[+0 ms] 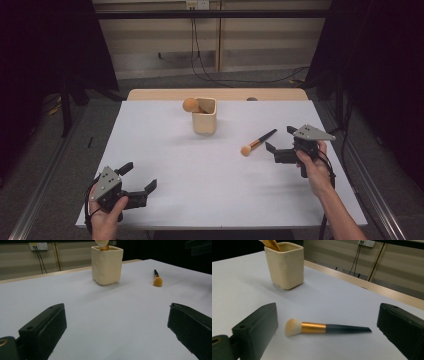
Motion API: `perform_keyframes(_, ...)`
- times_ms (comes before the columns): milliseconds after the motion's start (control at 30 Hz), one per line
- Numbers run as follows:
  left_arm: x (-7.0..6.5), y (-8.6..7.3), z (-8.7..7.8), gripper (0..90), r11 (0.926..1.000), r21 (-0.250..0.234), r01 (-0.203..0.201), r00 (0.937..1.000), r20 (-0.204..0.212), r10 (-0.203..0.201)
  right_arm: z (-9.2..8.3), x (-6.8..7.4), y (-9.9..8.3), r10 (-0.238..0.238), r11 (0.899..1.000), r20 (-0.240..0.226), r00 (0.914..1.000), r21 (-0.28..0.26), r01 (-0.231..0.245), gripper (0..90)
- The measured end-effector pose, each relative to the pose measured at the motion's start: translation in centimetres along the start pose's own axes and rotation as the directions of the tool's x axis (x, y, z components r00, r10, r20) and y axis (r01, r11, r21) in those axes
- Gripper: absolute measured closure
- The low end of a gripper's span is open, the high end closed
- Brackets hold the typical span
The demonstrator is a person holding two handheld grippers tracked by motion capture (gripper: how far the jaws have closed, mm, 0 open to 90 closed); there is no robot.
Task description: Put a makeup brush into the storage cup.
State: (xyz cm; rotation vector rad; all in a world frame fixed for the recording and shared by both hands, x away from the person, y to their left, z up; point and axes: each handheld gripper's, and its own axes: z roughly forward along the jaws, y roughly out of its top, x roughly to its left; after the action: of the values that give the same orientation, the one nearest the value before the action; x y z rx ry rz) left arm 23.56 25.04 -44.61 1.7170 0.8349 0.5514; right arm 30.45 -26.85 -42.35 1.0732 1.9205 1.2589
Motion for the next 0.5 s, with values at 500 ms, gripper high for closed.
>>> perform_keyframes(500,0.1,0.0,0.0,2.0,1.0,0.001,0.0,1.0,-0.001,0.0,3.9,-1.5,3.1,0.041,0.994,-0.035,0.9985,0.106,-0.037,1.1)
